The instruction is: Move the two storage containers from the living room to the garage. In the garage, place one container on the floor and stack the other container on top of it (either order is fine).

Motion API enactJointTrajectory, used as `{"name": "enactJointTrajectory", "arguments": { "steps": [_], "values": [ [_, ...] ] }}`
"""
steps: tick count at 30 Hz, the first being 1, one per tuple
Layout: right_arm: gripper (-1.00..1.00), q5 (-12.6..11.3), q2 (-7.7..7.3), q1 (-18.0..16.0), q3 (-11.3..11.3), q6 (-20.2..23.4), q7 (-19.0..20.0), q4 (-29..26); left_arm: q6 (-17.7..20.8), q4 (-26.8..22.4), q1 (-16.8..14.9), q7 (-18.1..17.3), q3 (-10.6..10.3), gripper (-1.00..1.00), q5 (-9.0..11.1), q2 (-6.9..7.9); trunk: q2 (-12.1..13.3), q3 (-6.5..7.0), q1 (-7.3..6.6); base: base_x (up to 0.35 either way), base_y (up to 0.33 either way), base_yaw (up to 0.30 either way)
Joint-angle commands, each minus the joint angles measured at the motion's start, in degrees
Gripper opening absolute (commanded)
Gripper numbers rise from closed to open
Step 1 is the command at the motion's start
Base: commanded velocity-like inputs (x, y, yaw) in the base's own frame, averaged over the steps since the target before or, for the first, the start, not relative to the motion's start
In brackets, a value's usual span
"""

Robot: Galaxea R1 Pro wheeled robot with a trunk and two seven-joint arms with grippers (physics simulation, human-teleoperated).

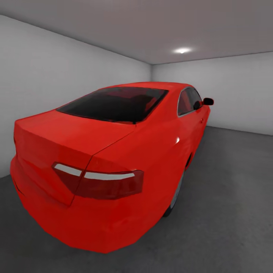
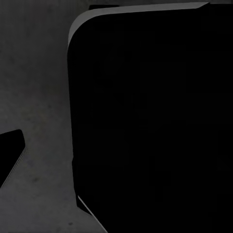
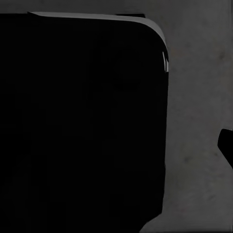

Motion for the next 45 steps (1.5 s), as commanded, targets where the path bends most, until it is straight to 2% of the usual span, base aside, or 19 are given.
{"name": "enactJointTrajectory", "arguments": {
  "steps": [1,13,45],
  "values": [
    [1.0,-0.1,-0.02,0.0,0.0,-0.3,0.2,0.1,-0.1,0.0,0.0,0.0,0.0,1.0,0.0,0.01,0.0,-0.04,0.0,0.0,0.0,-0.293],
    [1.0,0.3,-0.08,0.0,0.4,0.4,2.1,0.1,-0.1,0.0,0.0,0.0,0.0,1.0,0.0,0.01,0.0,-0.04,0.0,0.0,0.0,-0.293],
    [1.0,0.2,0.0,0.0,0.2,-0.1,1.2,0.1,-0.1,0.0,0.0,0.0,0.0,1.0,0.0,0.01,0.0,-0.04,0.0,0.0,0.0,-0.293]
  ]
}}
